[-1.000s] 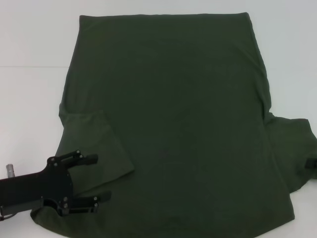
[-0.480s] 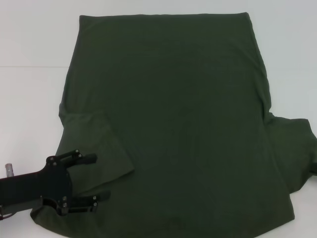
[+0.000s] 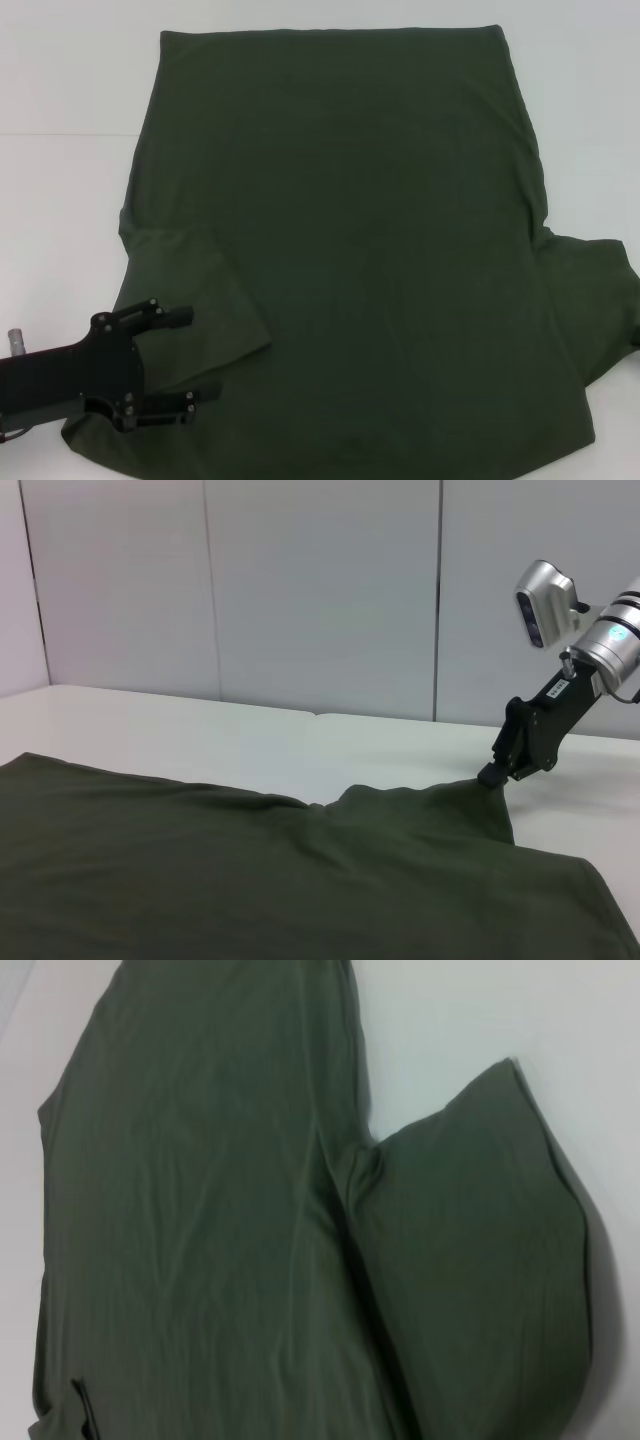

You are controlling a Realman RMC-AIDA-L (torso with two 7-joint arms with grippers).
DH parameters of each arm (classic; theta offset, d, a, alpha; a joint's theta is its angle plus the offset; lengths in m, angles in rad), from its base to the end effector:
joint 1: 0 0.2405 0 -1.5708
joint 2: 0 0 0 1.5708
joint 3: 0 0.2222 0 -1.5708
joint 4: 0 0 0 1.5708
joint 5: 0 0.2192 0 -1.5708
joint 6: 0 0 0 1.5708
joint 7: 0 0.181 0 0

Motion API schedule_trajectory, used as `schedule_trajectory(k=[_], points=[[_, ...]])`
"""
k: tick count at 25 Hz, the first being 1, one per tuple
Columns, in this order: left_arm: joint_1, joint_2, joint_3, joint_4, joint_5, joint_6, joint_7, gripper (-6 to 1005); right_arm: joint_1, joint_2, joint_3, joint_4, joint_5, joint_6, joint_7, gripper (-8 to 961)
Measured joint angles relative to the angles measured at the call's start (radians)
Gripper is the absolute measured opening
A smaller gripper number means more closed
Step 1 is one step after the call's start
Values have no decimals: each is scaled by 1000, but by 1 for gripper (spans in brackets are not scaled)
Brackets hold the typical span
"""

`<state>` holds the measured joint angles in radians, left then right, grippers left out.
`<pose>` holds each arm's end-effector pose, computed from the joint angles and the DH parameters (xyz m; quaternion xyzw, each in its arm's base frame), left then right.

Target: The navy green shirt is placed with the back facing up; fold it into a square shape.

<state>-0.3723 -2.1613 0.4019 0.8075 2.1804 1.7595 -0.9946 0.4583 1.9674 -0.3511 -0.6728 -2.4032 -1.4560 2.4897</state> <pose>-0.2708 0.2764 0.0057 -0.9474 -0.1031 -0.2297 0.1974 0.3508 0.3172 0.0512 -0.6058 0.7501 0.2035 0.1699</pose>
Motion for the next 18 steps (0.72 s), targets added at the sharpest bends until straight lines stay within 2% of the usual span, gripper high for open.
schedule_trajectory(k=[13, 18], points=[[5, 0, -2, 0, -2, -8, -5, 887, -60, -37, 19, -5, 126, -19, -57, 38], [6, 0, -3, 0, -2, -6, -6, 887, -68, -39, 59, -42, 140, -47, -76, 41]])
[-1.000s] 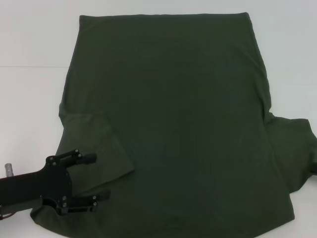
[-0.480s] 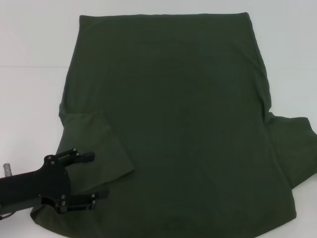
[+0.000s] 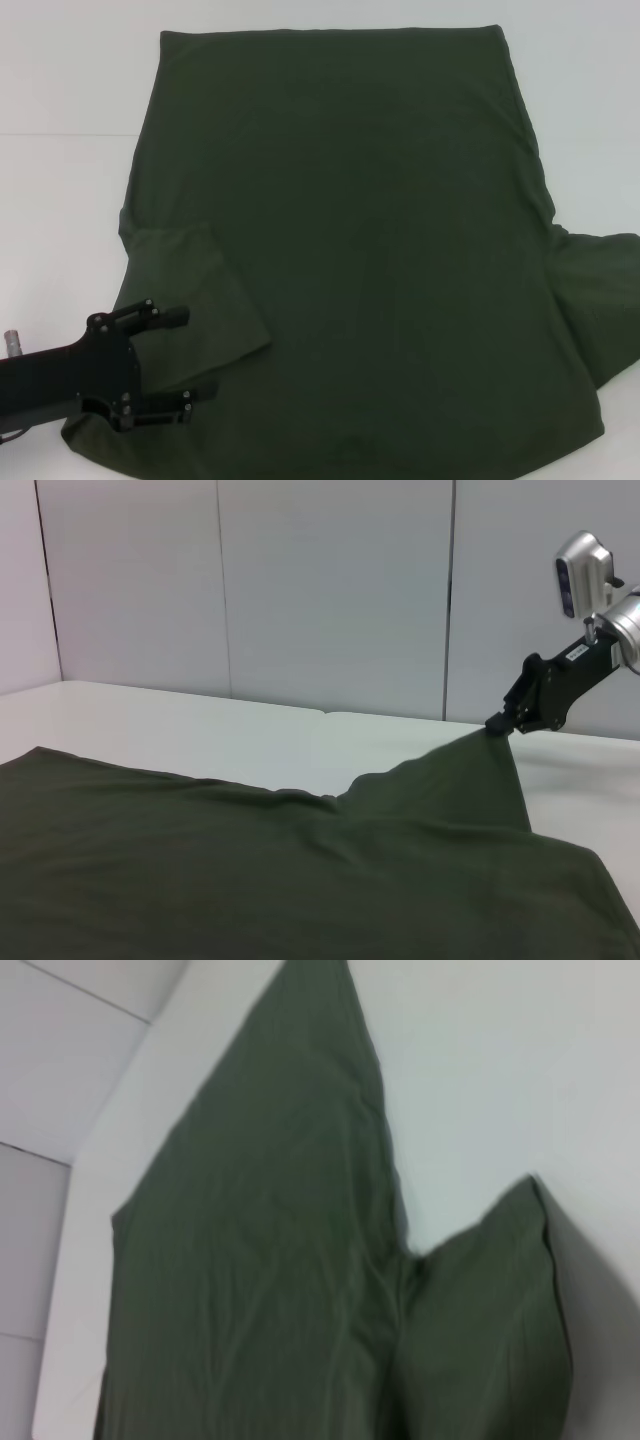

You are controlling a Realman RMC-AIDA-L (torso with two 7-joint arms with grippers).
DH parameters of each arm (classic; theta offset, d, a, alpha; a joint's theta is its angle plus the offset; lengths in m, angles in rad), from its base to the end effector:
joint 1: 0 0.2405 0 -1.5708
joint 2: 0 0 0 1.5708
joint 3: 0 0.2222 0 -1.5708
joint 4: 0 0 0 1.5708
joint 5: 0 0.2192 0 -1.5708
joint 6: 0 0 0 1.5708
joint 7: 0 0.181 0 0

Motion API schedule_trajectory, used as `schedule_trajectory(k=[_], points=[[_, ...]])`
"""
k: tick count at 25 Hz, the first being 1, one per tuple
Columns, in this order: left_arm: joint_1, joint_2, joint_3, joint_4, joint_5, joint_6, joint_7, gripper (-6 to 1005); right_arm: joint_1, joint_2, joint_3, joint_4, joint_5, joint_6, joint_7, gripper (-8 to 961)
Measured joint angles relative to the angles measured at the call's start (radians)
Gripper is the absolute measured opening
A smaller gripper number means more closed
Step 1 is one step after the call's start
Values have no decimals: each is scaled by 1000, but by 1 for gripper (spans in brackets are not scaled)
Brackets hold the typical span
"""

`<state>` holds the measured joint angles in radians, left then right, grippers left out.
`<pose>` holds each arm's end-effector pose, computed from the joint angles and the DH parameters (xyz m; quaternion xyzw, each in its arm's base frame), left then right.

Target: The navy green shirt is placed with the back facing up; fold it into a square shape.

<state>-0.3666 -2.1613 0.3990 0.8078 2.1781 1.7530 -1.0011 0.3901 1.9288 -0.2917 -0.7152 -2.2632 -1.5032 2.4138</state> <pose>-0.2733 0.2761 0.0064 -0.9459 -0.1101 -0.2289 0.2017 0.3587 0.3116 0.0955 -0.6046 0.7182 0.2745 0.2081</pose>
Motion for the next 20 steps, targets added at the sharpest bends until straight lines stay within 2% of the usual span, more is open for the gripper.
schedule_trajectory(k=[9, 15, 20], points=[[0, 0, 0, 2, 0, 3, -1, 888, 28, -2, 22, -12, 28, -44, -36, 47], [0, 0, 0, 2, 0, 4, -1, 888, 49, -23, 26, -13, 30, -55, -39, 51], [0, 0, 0, 2, 0, 3, -1, 887, 55, -26, 22, -14, 30, -54, -42, 54]])
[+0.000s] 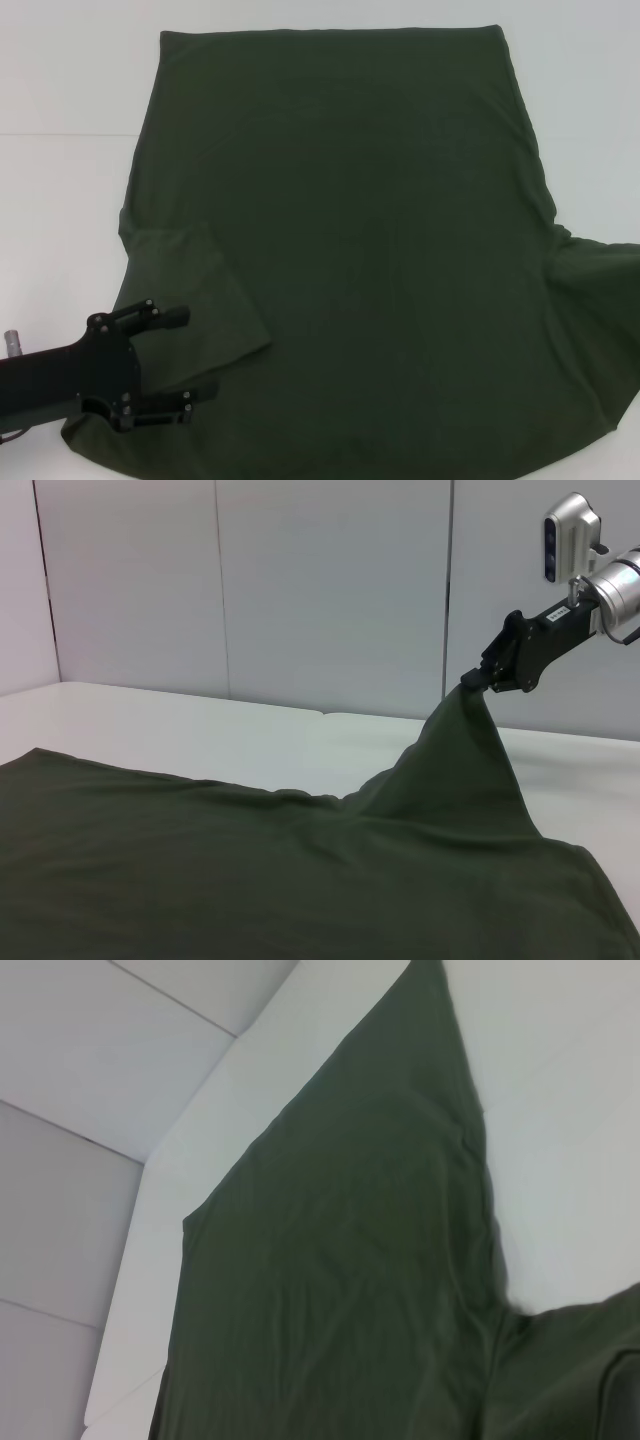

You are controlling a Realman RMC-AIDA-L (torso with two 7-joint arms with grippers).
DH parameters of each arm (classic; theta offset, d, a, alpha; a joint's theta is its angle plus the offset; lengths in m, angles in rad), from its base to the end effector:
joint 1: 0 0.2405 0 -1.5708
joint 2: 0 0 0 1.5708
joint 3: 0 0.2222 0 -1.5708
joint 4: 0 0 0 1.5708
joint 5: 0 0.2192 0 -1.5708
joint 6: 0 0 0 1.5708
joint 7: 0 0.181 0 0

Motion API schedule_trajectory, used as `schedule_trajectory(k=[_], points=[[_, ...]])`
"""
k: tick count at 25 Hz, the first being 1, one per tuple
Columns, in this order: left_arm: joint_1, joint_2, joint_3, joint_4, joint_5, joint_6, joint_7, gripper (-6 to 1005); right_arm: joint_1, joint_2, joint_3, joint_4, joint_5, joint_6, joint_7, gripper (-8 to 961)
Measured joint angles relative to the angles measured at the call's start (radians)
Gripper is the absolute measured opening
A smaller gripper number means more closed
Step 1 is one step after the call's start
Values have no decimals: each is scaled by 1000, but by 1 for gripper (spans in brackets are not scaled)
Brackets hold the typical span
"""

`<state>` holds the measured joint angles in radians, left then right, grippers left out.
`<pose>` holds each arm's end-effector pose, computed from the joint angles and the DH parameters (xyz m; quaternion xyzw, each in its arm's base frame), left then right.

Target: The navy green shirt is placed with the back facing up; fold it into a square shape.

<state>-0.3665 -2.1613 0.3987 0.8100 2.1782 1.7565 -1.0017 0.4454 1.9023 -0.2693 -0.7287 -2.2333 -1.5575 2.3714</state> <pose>-0.2729 0.2758 0.0068 -0.9461 -0.1094 -0.2293 0.2010 0.3344 0.3311 0.1132 -0.6457 0.6750 0.2942 0.2023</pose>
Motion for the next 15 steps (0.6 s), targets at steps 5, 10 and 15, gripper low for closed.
schedule_trajectory(k=[5, 10, 15], points=[[-1, 0, 3, -1, 0, 0, 0, 888, 32, 9, -23, 0, -1, -1, -12, 57], [-1, 0, 3, 0, 0, 0, -1, 888, 108, 34, -108, 1, 0, -14, -14, 60], [0, 0, 3, 0, 6, 1, -2, 887, 209, 83, -263, 2, -7, 12, -15, 63]])
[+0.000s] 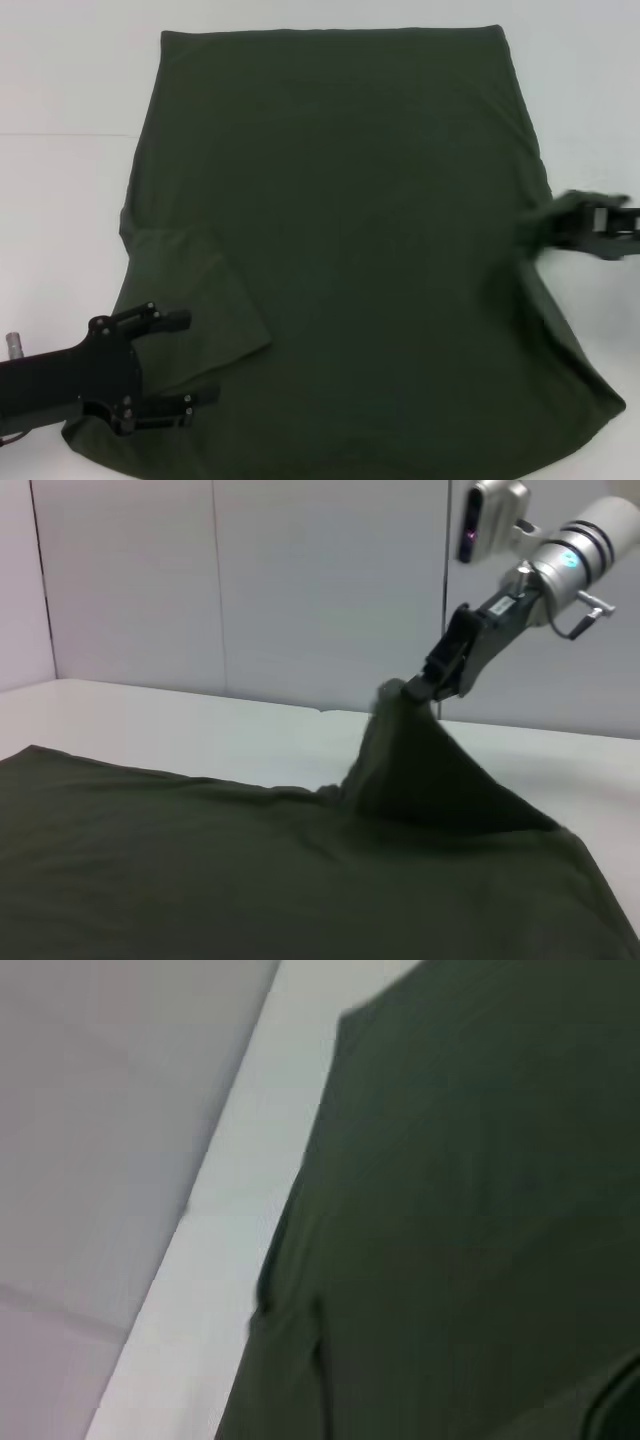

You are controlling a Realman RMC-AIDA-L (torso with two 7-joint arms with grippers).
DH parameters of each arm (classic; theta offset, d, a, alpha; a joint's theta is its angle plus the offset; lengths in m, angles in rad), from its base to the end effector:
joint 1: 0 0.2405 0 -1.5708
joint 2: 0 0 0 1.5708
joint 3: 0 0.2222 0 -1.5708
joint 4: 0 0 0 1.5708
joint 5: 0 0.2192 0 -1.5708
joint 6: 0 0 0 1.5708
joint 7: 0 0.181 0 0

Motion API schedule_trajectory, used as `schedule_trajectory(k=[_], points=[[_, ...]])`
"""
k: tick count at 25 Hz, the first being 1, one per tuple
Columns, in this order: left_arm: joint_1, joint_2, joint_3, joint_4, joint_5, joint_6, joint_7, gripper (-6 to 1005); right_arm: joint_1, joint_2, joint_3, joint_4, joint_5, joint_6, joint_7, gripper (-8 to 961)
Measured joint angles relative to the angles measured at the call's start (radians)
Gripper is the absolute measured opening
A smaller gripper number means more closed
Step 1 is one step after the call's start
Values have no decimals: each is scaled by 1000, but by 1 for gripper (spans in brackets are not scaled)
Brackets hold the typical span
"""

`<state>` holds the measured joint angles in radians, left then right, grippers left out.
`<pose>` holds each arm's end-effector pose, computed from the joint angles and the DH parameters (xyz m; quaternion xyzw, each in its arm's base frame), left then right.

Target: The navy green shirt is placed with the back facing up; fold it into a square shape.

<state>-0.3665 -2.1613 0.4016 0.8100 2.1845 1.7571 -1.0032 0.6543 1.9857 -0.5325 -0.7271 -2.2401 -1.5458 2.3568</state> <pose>-0.2732 0.2750 0.0058 -0.9473 -0.1101 -0.2271 0.1974 0.2373 0.3776 0.0387 -0.7716 0.5913 0.2123 0.0990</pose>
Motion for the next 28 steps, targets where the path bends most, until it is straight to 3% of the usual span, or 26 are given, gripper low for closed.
schedule_trajectory(k=[3, 7, 18, 24, 26, 28], points=[[2, 0, 2, 0, 1, 0, 0, 887, 35, 15, -80, 7, -2, 27, 19, 65], [7, 0, 4, 0, 0, 2, 0, 887, 42, 21, -109, 12, 0, 68, 50, 67], [10, -2, 0, -12, -4, 4, -1, 888, -49, 27, -98, 19, 197, 20, -78, 307], [6, -2, -3, -40, -44, 4, -71, 887, -159, -7, -66, 82, 276, -2, -149, 557], [6, -2, -3, -46, -53, 4, -78, 887, -190, -20, -45, 125, 275, 19, -152, 796], [7, -2, -3, -52, -56, 4, -78, 887, -210, -32, -37, 163, 271, 52, -150, 843]])
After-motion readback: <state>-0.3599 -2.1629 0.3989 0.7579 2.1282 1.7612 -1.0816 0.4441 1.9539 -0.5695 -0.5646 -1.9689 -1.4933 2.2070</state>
